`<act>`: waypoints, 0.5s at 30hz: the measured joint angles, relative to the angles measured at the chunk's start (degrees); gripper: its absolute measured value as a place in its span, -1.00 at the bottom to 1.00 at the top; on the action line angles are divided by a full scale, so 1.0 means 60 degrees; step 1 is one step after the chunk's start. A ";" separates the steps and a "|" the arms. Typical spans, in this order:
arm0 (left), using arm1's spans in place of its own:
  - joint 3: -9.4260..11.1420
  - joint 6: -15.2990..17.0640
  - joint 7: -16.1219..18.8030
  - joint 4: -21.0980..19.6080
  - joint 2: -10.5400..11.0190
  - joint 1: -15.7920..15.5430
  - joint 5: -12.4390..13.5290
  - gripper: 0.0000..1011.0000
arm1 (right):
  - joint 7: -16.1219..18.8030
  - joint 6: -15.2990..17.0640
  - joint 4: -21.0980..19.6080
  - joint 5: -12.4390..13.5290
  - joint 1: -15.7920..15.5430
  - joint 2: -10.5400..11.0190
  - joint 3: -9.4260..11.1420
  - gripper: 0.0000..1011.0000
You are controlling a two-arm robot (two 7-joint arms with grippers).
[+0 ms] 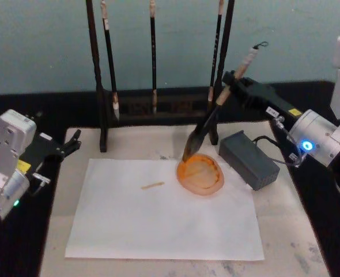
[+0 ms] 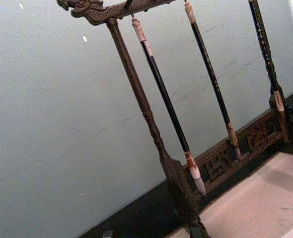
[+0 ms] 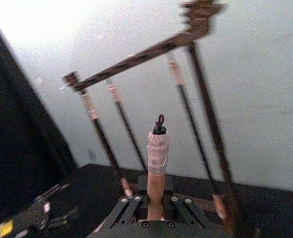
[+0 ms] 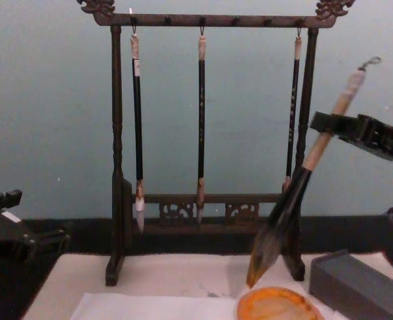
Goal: Pick up the brush from the inkstone, write on the paper, then place the brush back to its original position.
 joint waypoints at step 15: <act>0.0000 0.0000 0.0000 0.0000 0.0000 0.0000 0.0000 1.00 | 0.2406 -0.1122 0.0261 -0.1330 0.0538 0.0142 -0.0752 -0.68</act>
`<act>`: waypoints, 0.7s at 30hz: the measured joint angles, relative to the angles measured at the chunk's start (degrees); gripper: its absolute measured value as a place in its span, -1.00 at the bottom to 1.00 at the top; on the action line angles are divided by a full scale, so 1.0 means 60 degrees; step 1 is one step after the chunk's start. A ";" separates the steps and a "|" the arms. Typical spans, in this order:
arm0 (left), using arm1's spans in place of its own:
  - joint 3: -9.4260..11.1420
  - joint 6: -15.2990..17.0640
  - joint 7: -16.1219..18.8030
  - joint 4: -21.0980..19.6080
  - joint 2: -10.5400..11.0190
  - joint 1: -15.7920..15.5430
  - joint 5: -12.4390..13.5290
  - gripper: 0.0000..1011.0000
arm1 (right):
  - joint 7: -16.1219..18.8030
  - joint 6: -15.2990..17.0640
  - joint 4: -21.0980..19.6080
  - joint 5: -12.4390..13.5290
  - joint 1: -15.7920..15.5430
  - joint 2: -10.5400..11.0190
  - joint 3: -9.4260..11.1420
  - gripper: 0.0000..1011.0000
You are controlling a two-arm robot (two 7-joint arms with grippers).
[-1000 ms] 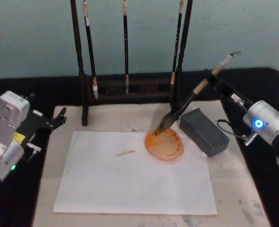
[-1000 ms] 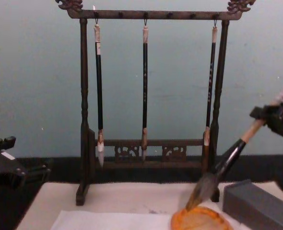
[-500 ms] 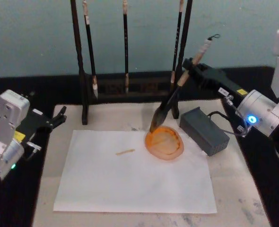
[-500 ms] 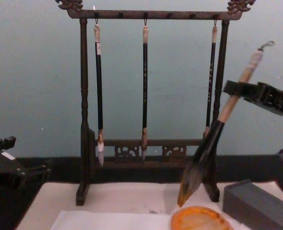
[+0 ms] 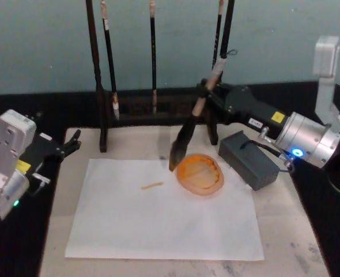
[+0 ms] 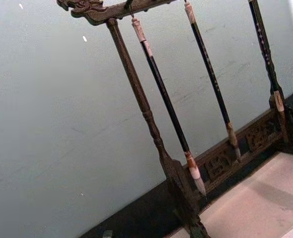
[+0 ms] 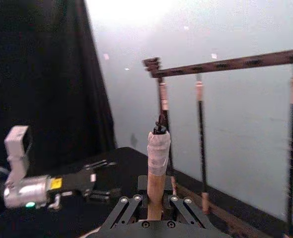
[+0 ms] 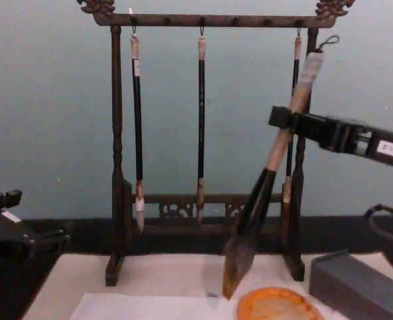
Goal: Pick up the brush from the inkstone, write on the paper, then place the brush back to its original position.
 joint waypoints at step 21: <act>0.0000 0.0000 0.0000 0.0000 0.0000 0.0000 -0.0001 1.00 | 0.1859 -0.1629 0.1572 -0.1282 0.0746 -0.0752 -0.0675 -0.68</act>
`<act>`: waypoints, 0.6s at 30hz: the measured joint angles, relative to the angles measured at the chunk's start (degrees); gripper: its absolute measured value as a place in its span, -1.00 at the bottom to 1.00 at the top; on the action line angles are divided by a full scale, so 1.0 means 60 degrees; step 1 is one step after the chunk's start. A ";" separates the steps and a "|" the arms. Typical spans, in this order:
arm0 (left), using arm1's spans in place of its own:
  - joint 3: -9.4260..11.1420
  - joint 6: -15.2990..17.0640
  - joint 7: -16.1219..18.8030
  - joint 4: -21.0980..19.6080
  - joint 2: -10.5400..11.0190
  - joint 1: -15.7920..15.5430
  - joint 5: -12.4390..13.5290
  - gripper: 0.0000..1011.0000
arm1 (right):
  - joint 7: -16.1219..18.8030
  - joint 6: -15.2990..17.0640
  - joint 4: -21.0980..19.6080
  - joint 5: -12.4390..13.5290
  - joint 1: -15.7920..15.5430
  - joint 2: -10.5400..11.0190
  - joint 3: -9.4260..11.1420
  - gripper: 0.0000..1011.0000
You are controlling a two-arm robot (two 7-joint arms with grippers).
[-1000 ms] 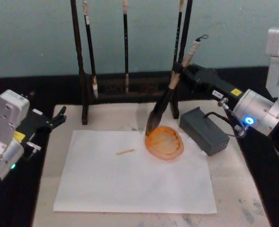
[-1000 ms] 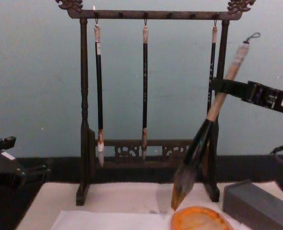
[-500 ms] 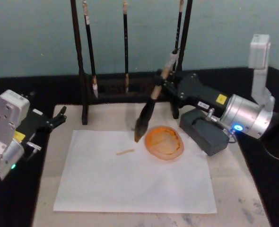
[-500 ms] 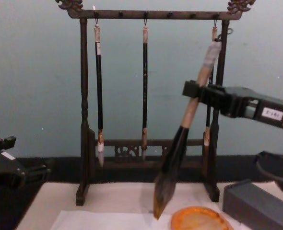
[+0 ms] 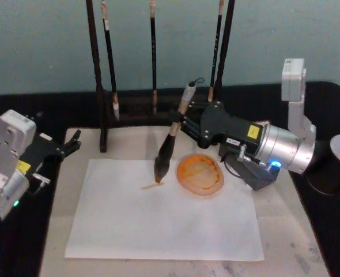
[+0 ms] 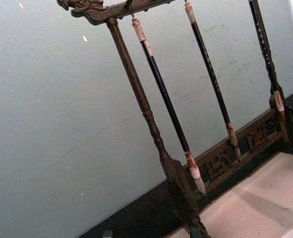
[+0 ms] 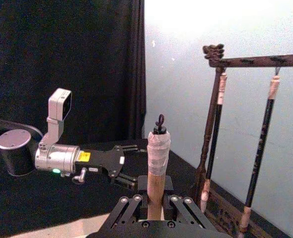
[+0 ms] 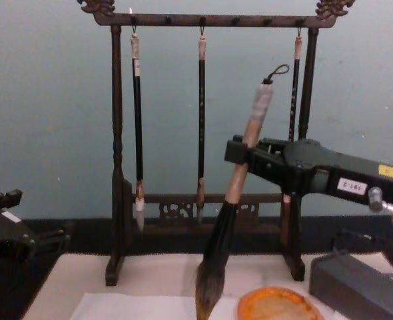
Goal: Pick up the brush from the inkstone, write on the paper, then place the brush back to its original position.
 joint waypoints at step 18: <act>0.0000 0.0000 0.0001 0.0000 0.0000 -0.0001 0.0001 1.00 | -0.0082 -0.0253 0.0535 -0.0464 0.0106 -0.0369 -0.0038 -0.68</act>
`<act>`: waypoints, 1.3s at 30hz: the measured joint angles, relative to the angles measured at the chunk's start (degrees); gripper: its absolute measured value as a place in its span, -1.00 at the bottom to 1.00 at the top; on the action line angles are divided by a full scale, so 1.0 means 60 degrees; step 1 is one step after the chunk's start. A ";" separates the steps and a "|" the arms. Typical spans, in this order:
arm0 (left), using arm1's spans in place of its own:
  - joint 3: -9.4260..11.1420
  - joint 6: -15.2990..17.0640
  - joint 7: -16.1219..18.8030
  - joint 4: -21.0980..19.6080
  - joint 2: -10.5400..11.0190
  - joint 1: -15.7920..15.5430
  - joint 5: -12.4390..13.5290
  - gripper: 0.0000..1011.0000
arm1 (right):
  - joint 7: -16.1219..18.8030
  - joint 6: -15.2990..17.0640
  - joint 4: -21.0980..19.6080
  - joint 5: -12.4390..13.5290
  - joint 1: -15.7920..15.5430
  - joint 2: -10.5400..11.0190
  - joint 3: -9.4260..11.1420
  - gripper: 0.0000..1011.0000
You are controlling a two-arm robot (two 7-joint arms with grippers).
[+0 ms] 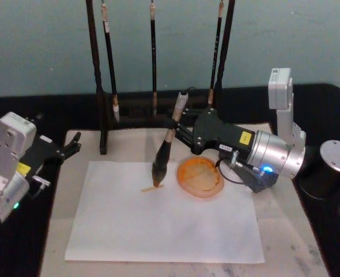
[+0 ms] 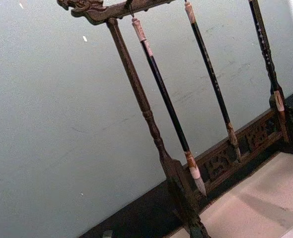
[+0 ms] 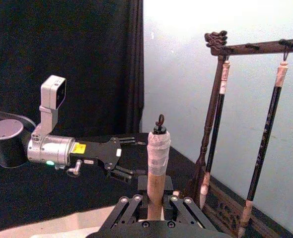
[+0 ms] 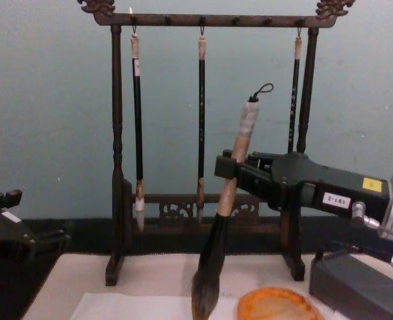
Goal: Pick up the brush from the inkstone, write on the paper, then place the brush back to its original position.
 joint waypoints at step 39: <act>0.0000 0.0000 0.0000 0.0000 0.0000 0.0000 0.0000 1.00 | -0.0186 0.0312 -0.1086 -0.0308 -0.0696 0.0462 0.0003 -0.68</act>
